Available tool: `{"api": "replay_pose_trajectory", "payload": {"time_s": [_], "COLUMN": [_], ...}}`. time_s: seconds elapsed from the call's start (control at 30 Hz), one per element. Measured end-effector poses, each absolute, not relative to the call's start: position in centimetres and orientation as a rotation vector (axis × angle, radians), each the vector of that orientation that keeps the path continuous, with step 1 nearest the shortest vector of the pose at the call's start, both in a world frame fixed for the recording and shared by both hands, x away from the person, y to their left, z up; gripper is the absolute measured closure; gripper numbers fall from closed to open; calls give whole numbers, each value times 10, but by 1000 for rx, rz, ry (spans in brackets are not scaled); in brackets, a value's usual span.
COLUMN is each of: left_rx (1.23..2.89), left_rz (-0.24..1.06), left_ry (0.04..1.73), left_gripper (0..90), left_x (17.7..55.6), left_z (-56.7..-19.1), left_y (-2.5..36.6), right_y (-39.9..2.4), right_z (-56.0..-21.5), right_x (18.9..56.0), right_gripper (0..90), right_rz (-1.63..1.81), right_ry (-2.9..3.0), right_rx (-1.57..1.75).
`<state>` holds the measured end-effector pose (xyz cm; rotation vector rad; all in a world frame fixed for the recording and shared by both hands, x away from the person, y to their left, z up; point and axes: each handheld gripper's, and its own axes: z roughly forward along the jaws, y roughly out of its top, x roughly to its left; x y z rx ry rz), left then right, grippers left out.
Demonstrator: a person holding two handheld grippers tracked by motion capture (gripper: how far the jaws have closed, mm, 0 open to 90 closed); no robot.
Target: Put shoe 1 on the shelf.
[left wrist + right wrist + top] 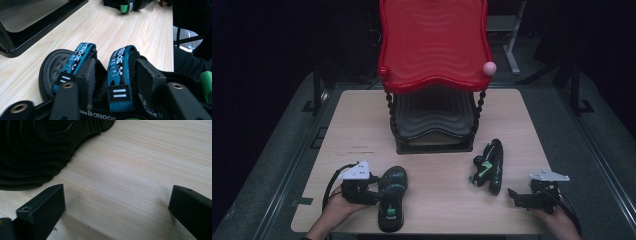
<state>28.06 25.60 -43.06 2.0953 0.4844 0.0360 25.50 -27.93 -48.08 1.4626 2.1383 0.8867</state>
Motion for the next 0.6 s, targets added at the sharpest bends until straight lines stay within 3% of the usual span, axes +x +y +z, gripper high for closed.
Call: {"api": "replay_pose_trajectory", "payload": {"time_s": [0.2,0.6], "left_rx": [2086,2030], "left_rz": [1,7], "left_ry": [459,458], "left_gripper": [664,685], "left_x": [281,280], "left_z": [-431,-425], "left_y": [256,258], "right_y": [-279,-279], "right_z": [-481,-481], "right_x": [255,255], "right_gripper": [1,1], "right_rz": [887,887], "right_ry": [2140,2140], "right_rx": [1461,1461]}}
